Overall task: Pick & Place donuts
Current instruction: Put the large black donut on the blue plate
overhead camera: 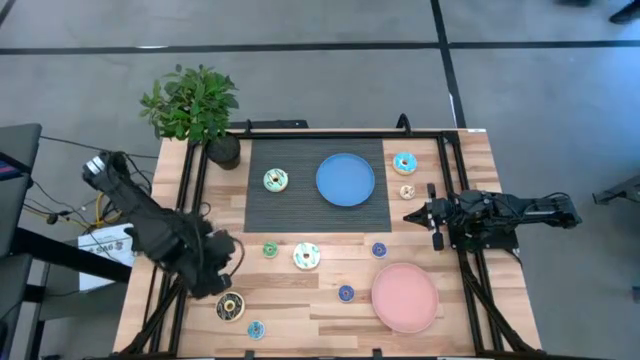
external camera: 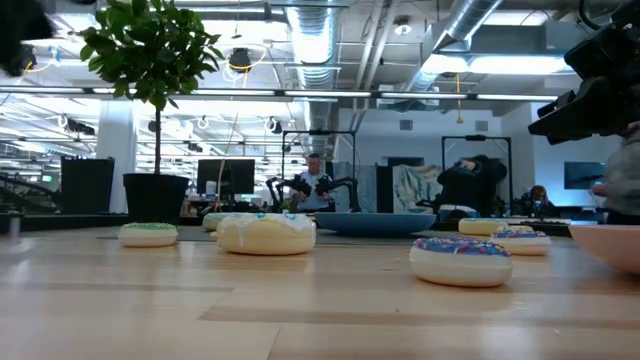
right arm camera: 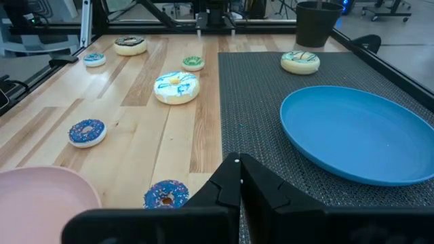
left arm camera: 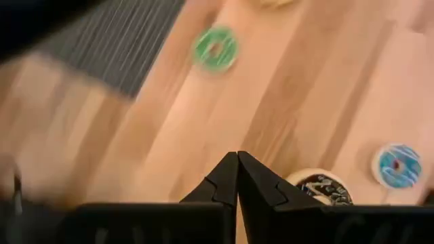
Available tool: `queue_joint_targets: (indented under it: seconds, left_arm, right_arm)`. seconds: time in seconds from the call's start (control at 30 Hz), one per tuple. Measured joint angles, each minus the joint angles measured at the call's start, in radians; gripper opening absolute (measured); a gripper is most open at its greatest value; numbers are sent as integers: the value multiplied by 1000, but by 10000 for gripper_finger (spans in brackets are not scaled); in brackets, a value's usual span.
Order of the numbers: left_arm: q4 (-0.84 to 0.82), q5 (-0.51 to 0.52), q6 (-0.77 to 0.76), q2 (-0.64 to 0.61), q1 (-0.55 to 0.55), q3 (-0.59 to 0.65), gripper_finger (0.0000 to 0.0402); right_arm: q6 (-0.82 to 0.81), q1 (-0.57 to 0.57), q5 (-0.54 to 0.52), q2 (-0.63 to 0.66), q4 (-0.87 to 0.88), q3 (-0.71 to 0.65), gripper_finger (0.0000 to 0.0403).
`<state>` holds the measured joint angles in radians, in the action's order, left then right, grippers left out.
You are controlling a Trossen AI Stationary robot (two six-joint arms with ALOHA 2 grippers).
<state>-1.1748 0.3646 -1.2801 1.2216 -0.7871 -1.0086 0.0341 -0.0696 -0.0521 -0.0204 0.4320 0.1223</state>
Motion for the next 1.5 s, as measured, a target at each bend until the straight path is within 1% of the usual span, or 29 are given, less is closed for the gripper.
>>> queue_joint_targets:
  seconds: [0.07, 0.17, 0.27, 0.37, 0.5, 0.6, 0.67, 0.73, 0.83, 1.0, 1.13, 1.3, 1.5]
  left_arm:
    - [-49, -34, -113, 30, -35, 0, 13]
    - [-72, -87, -204, 71, -64, 0, 43]
    - [-56, -119, -261, 96, -73, -1, 89]
    - [-26, -162, -290, 121, -70, -1, 144]
    - [31, -213, -274, 168, -62, -1, 222]
    - [79, -228, -228, 216, -61, -1, 275]
    - [108, -231, -204, 253, -61, -1, 303]
    - [123, -261, -176, 288, -61, -1, 322]
    - [120, -291, -136, 335, -61, -1, 333]
    - [165, -322, -63, 383, -61, -1, 334]
    - [252, -326, -31, 383, -55, 20, 334]
    - [299, -370, -31, 384, -53, 81, 334]
    - [359, -361, -24, 384, -53, 139, 334]
  right_arm:
    - [0, 0, 0, 0, 0, 0, 0]
    - [0, 0, 0, 0, 0, 0, 0]
    - [0, 0, 0, 0, 0, 0, 0]
    - [0, 0, 0, 0, 0, 0, 0]
    - [0, 0, 0, 0, 0, 0, 0]
    - [0, 0, 0, 0, 0, 0, 0]
    - [0, 0, 0, 0, 0, 0, 0]
    - [0, 0, 0, 0, 0, 0, 0]
    - [0, 0, 0, 0, 0, 0, 0]
    - [0, 0, 0, 0, 0, 0, 0]
    - [0, 0, 0, 0, 0, 0, 0]
    - [0, 0, 0, 0, 0, 0, 0]
    - [0, 0, 0, 0, 0, 0, 0]
